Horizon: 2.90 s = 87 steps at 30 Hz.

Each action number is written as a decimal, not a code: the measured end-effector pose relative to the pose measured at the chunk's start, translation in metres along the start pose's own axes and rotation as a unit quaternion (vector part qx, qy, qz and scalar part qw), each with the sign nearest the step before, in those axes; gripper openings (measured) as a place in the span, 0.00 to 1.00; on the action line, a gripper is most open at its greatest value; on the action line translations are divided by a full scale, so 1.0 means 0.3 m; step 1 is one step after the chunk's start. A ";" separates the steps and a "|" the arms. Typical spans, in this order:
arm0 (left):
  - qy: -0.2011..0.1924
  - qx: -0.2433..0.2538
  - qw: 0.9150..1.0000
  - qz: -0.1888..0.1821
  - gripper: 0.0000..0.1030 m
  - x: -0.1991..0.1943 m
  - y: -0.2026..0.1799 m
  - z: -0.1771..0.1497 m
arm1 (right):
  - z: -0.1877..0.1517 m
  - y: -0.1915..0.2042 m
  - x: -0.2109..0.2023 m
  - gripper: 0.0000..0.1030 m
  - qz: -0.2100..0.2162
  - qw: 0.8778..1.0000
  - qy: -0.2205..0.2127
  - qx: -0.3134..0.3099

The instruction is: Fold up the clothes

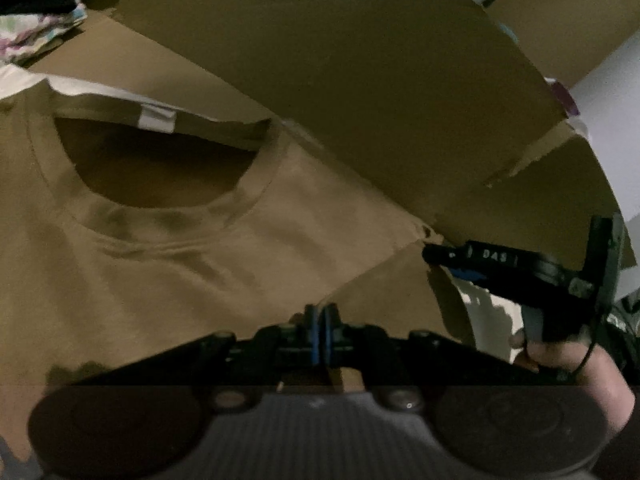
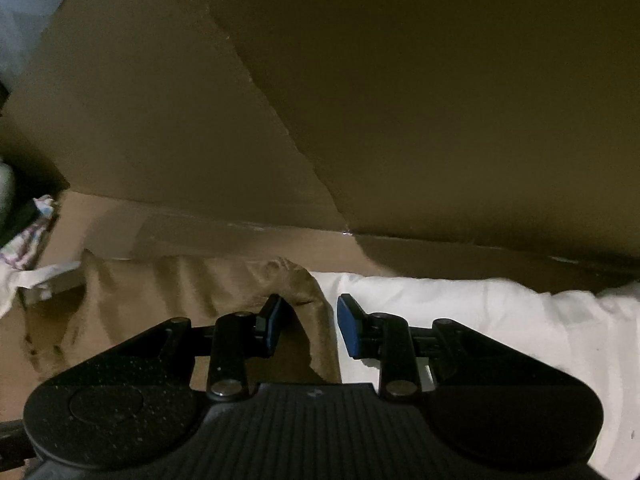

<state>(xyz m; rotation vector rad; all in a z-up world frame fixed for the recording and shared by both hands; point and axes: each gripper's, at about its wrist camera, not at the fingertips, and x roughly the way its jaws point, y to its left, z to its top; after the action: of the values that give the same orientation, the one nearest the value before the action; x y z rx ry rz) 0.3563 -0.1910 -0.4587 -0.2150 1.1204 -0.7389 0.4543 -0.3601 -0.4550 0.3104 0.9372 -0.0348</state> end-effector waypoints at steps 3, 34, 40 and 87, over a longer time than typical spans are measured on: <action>0.000 -0.004 1.000 0.005 0.03 0.004 0.002 -0.004 | 0.001 0.022 0.004 0.35 -0.017 1.000 0.001 -0.007; 0.007 -0.013 1.000 0.003 0.04 0.017 0.012 0.002 | -0.027 -0.210 -0.184 0.42 0.042 0.997 -0.019 -0.067; 0.001 -0.004 1.000 0.004 0.04 -0.008 -0.001 0.016 | -0.063 -0.259 -0.277 0.43 0.050 0.996 -0.013 -0.074; 0.036 0.094 0.995 -0.016 0.23 0.007 -0.246 -0.281 | -0.450 -0.055 -0.369 0.31 0.067 0.988 0.013 -0.137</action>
<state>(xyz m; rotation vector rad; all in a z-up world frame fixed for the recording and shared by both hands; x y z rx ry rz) 0.2514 -0.2306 -0.4600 -0.0478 1.1100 -0.8809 0.2796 -0.3499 -0.4451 0.1177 0.9321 0.2209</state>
